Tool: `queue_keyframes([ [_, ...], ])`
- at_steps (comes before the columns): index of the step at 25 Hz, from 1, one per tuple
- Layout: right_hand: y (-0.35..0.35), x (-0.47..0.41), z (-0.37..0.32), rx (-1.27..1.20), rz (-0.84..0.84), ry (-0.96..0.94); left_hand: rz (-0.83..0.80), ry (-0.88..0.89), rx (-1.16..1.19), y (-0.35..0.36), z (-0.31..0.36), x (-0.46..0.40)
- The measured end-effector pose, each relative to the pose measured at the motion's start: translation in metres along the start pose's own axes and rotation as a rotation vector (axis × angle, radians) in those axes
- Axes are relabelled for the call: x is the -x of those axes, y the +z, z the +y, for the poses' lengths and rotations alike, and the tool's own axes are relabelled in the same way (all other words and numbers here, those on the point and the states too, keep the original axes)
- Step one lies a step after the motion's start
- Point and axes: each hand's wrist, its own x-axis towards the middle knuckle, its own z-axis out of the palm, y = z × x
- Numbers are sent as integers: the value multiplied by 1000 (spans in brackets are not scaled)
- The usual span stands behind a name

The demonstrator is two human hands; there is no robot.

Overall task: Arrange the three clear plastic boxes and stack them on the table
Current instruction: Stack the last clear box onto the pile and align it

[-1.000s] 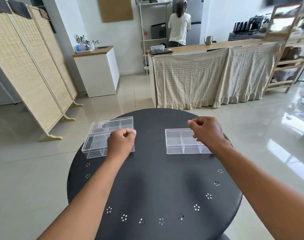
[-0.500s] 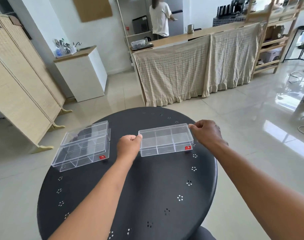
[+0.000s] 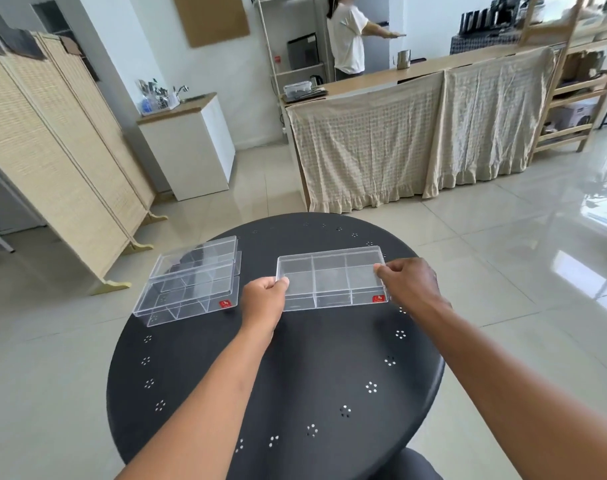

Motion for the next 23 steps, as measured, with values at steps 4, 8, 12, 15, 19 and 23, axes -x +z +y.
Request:
queue_keyframes([
  [4,18,29,-34,-10,-35,-91,85,37,10,-61,2,16],
  [8,61,62,-70,-14,-114,-150,192,12,60,-134,-10,29],
  [12,113,97,-94,-4,-236,-180,279,-49,71,-202,-42,40],
  [15,153,121,-104,24,-310,-197,327,-119,96,-239,-72,44],
  [19,187,135,-109,35,-345,-185,328,-181,107,-260,-98,40],
  [23,211,128,-102,56,-338,-106,298,-208,121,-261,-115,23],
])
